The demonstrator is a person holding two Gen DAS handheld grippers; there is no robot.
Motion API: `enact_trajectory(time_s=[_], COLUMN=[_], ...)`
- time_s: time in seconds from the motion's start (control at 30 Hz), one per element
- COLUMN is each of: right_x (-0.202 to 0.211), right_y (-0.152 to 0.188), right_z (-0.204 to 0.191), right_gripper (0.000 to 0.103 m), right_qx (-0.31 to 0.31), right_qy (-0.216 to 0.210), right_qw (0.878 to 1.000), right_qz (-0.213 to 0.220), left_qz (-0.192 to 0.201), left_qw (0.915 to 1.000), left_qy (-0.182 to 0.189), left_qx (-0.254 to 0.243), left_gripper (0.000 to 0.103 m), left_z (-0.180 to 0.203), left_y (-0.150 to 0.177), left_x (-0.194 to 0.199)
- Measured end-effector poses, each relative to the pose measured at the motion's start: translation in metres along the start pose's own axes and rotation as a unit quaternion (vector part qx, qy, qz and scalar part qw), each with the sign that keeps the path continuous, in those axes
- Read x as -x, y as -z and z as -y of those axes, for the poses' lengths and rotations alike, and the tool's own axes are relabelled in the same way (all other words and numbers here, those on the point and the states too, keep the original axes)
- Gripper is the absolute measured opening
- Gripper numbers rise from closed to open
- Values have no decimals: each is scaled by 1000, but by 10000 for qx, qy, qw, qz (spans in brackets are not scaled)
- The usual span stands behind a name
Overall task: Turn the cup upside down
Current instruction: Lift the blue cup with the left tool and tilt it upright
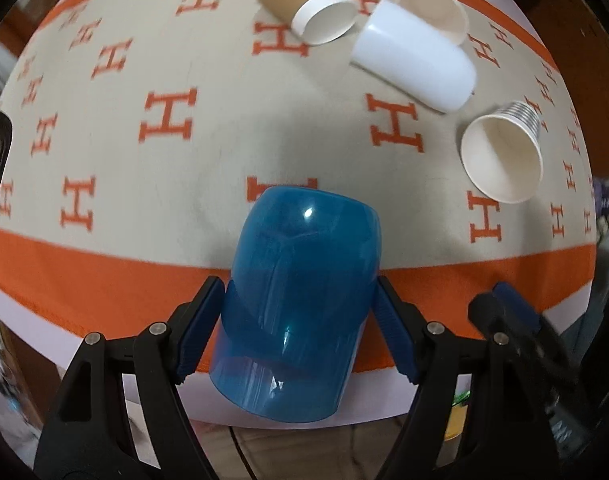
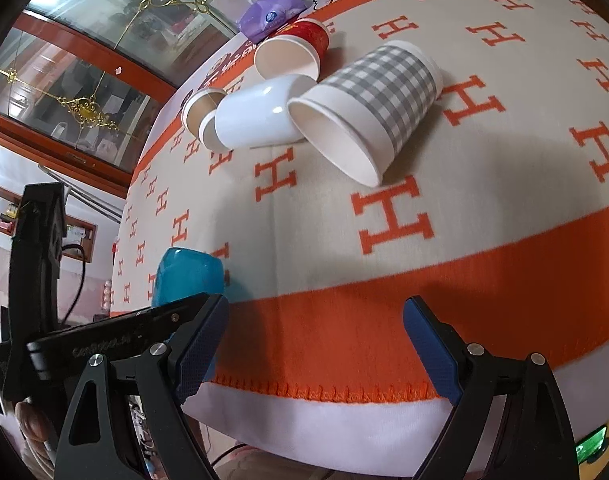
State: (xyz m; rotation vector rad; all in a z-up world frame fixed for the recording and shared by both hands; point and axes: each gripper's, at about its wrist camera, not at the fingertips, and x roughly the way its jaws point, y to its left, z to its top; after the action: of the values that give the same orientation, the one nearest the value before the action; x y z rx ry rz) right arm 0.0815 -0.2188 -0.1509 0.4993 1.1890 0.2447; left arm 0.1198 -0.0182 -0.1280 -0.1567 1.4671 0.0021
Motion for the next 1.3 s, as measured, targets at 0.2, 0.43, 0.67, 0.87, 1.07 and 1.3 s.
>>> enact_trajectory(time_s=[0.2, 0.43, 0.67, 0.87, 1.07, 1.3], right_x=[-4, -5, -9, -10, -11, -14], right_y=[7, 10, 10, 10, 8, 3], right_z=[0, -3, -11, -21, -36, -53], right_gripper=[90, 90, 90, 90, 90, 90], right_qx=[36, 74, 167, 280, 403, 491], right_qy=[20, -39, -27, -40, -169, -246], right_qw=[10000, 9999, 9998, 9995, 9989, 9982], right_qz=[-39, -77, -90, -110, -178, -250], left_qz=[189, -113, -31, 228, 607, 854], left_qw=[9994, 9987, 9992, 9989, 9969, 9937], left_qy=[127, 359, 364, 386, 372, 379], left_qx=[249, 352, 139, -169, -343, -614], left_gripper=[74, 77, 83, 83, 83, 63], left_z=[-3, -16, -23, -31, -42, -55], left_y=[7, 8, 12, 16, 25, 33], left_x=[1, -6, 6, 36, 65, 71])
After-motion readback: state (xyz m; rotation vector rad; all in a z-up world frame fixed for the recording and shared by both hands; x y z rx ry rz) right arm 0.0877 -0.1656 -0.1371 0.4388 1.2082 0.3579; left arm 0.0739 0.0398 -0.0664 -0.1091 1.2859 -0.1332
